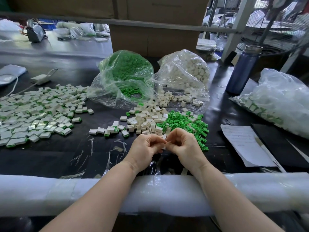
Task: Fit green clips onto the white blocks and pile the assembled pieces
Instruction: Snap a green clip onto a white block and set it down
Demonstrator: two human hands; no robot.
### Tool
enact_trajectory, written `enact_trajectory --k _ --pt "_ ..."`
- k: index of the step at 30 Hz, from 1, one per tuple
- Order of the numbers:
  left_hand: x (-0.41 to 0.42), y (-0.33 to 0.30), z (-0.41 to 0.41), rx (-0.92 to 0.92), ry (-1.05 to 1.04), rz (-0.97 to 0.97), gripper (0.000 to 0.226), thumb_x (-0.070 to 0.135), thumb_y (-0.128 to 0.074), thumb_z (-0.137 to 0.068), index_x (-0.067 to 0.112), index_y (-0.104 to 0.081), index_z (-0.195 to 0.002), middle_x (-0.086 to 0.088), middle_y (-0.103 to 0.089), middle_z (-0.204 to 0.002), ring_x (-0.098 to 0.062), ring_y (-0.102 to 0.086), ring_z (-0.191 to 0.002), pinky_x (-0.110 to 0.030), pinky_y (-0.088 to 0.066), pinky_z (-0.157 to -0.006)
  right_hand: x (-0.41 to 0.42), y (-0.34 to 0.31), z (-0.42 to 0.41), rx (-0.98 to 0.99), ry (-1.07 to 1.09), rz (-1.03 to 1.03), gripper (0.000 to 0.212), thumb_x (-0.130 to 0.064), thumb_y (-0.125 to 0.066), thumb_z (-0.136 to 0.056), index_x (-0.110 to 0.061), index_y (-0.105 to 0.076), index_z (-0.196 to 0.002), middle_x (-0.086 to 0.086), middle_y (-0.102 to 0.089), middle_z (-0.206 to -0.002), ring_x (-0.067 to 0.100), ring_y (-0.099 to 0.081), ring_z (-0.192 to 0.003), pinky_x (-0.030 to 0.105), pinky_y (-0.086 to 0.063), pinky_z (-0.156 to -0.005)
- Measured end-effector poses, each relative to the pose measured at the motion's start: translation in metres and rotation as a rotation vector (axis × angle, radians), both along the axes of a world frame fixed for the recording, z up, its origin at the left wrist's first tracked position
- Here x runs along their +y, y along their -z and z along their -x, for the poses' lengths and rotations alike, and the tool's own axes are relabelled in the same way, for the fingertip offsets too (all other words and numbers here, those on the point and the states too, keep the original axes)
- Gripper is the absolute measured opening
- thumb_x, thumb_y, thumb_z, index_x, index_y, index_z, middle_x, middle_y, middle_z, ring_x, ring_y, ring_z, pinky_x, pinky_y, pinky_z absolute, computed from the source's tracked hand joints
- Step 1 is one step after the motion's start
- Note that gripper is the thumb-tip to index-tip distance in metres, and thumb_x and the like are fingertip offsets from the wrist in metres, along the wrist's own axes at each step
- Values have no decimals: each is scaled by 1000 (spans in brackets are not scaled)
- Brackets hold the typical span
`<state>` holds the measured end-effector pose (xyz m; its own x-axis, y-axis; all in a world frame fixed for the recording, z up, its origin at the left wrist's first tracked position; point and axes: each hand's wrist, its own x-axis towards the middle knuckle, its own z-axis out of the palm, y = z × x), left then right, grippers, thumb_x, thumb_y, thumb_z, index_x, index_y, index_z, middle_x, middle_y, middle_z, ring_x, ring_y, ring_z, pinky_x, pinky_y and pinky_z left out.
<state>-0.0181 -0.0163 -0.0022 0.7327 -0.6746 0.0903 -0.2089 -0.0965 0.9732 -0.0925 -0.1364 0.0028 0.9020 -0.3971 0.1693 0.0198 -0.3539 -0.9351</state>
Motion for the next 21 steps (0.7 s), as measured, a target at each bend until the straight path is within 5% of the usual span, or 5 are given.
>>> enact_trajectory --k 5,9,13,21 --pt "-1 2 -1 -40 -60 15 13 2 -63 -84 13 -68 -87 0 -65 -77 -12 -60 -71 -21 -52 -74 -1 1 -2 -39 42 -79 21 6 -67 -78 -13 -59 -75 4 -63 -72 11 -59 -65 21 -50 -62" --pt "-1 5 -2 -108 -71 -30 19 4 -69 -80 18 -65 -93 -2 -67 -87 -16 -64 -83 -23 -52 -81 -3 3 -3 -55 87 -114 17 3 -65 -81 -13 -63 -75 7 -65 -70 17 -62 -63 30 -55 -61" --pt "-1 5 -3 -75 -81 -14 10 12 -60 -88 21 -62 -87 -2 -67 -78 -15 -65 -77 -21 -52 -75 -4 3 -2 -63 74 -215 12 -1 -63 -85 -10 -66 -79 7 -67 -66 18 -63 -55 25 -54 -53" --pt "-1 4 -3 -168 -59 -117 15 15 -58 -90 9 -70 -96 -2 -68 -85 -12 -61 -79 -27 -49 -83 -4 6 -4 -11 107 -96 20 -2 -65 -83 -15 -62 -68 -9 -60 -49 -1 -53 -45 14 -45 -48"
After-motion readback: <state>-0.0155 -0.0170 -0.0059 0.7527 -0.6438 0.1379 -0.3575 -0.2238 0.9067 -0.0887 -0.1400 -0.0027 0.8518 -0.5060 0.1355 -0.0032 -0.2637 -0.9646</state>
